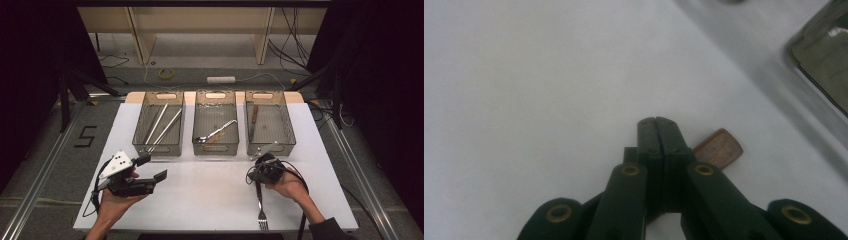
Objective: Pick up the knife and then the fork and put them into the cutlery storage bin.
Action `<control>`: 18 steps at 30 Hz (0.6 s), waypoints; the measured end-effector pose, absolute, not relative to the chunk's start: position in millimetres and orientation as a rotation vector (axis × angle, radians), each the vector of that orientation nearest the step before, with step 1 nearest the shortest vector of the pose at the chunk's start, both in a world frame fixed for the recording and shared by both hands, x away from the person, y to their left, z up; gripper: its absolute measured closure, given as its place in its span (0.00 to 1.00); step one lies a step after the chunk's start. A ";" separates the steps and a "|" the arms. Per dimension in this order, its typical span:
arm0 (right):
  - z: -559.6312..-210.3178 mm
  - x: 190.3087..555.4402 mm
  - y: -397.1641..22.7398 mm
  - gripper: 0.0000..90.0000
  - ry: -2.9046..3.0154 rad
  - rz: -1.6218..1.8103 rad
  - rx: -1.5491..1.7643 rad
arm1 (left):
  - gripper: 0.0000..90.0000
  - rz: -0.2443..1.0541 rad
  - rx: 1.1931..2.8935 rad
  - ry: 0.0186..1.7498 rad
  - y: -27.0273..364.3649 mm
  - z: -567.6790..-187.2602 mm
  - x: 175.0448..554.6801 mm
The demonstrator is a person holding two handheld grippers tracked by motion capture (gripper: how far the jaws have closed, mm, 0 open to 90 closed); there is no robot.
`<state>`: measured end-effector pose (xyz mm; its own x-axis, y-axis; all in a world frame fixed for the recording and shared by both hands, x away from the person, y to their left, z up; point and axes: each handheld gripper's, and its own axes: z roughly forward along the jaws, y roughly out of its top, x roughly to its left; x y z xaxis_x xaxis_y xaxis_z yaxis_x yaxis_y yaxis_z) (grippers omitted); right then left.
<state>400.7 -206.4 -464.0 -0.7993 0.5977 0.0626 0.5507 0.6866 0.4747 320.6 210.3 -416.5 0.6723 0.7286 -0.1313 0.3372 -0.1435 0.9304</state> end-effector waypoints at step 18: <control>-464.5 397.8 -229.7 1.00 2.792 0.666 1.024 | 0.20 0.427 1.743 0.860 210.5 -416.3 320.4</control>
<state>397.8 -229.7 -464.5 -0.7702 0.6349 0.0602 0.5937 0.6795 0.4310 320.4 210.5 -416.3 0.6723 0.7287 -0.1304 0.3366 -0.1440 0.9306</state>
